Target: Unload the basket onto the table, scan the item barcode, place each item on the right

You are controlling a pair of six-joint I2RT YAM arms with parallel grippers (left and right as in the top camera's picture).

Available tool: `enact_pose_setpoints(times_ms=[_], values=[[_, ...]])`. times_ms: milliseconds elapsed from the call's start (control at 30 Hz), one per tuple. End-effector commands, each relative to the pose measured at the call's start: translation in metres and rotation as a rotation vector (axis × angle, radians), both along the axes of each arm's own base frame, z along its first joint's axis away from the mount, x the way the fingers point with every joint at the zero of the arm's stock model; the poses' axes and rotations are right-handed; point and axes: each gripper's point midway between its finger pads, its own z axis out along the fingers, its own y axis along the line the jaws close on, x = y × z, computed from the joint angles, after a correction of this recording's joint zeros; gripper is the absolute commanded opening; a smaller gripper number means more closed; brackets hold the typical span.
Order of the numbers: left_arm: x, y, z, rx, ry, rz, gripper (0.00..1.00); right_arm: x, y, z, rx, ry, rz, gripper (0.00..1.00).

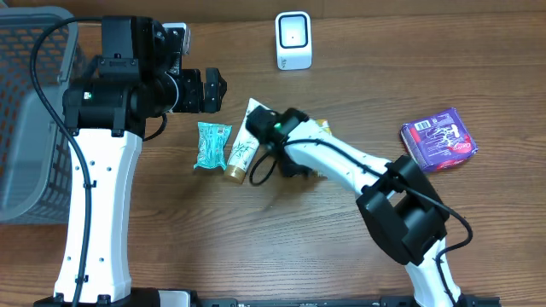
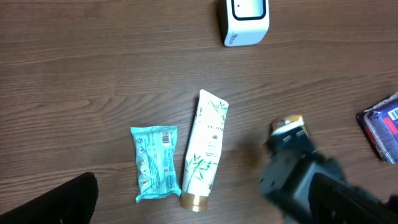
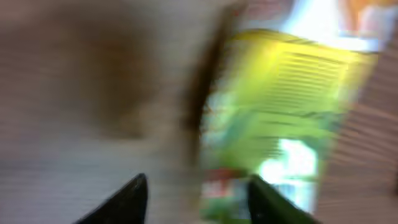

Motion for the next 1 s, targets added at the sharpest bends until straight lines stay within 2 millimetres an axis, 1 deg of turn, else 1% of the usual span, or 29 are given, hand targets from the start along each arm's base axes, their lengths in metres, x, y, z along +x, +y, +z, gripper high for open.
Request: enact_pose_setpoints(times_ms=[0, 100, 167, 200, 267, 300, 333, 367, 400, 467, 500, 533, 567, 600, 667, 700, 833, 967], values=[[0.001, -0.002, 0.004, -0.016, -0.006, 0.008, 1.00, -0.025, 0.042, -0.003, 0.153, 0.121, 0.148, 0.60], [0.001, -0.002, 0.004, -0.016, -0.006, 0.007, 1.00, -0.024, 0.045, -0.003, 0.170, 0.112, 0.125, 0.63], [0.001, -0.002, 0.004, -0.016, -0.006, 0.007, 1.00, -0.016, 0.041, 0.000, 0.182, 0.094, 0.062, 0.64], [0.001, -0.002, 0.004, -0.016, -0.006, 0.007, 1.00, -0.010, 0.039, 0.005, 0.195, 0.080, 0.026, 0.64], [0.001, -0.002, 0.004, -0.016, -0.006, 0.008, 1.00, 0.011, 0.032, 0.024, 0.235, 0.037, -0.040, 0.66], [0.001, -0.002, 0.004, -0.016, -0.006, 0.007, 1.00, 0.025, 0.026, 0.043, 0.267, -0.003, -0.065, 0.68], [0.001, -0.002, 0.004, -0.016, -0.006, 0.007, 1.00, 0.036, 0.021, 0.062, 0.295, -0.038, -0.074, 0.71], [0.001, -0.002, 0.004, -0.016, -0.006, 0.007, 1.00, 0.044, 0.016, 0.077, 0.309, -0.065, -0.047, 0.74], [0.001, -0.002, 0.004, -0.016, -0.006, 0.008, 1.00, 0.049, 0.007, 0.086, 0.312, -0.080, -0.039, 0.82], [0.001, -0.002, 0.004, -0.016, -0.006, 0.007, 1.00, 0.054, -0.010, 0.086, 0.286, -0.077, -0.068, 0.83], [0.001, -0.002, 0.004, -0.016, -0.006, 0.008, 1.00, 0.053, -0.015, 0.082, 0.276, -0.066, -0.076, 0.82], [0.001, -0.002, 0.004, -0.016, -0.006, 0.008, 1.00, 0.052, -0.016, 0.081, 0.273, -0.060, -0.071, 0.81], [0.001, -0.002, 0.004, -0.016, -0.006, 0.007, 1.00, 0.050, -0.016, 0.078, 0.270, -0.049, -0.058, 0.77], [0.001, -0.002, 0.004, -0.016, -0.006, 0.008, 1.00, 0.048, -0.016, 0.076, 0.270, -0.041, -0.054, 0.69], [0.001, -0.002, 0.004, -0.016, -0.006, 0.007, 1.00, 0.046, -0.016, 0.070, 0.263, -0.032, -0.054, 0.25], [0.001, -0.002, 0.004, -0.016, -0.006, 0.008, 1.00, 0.048, -0.020, 0.066, 0.265, -0.035, -0.068, 0.04], [0.001, -0.002, 0.004, -0.016, -0.006, 0.007, 1.00, 0.061, -0.037, 0.058, 0.316, -0.023, -0.138, 0.04], [0.001, -0.002, 0.004, -0.016, -0.006, 0.008, 1.00, 0.059, -0.047, 0.050, 0.347, 0.020, -0.170, 0.04]])
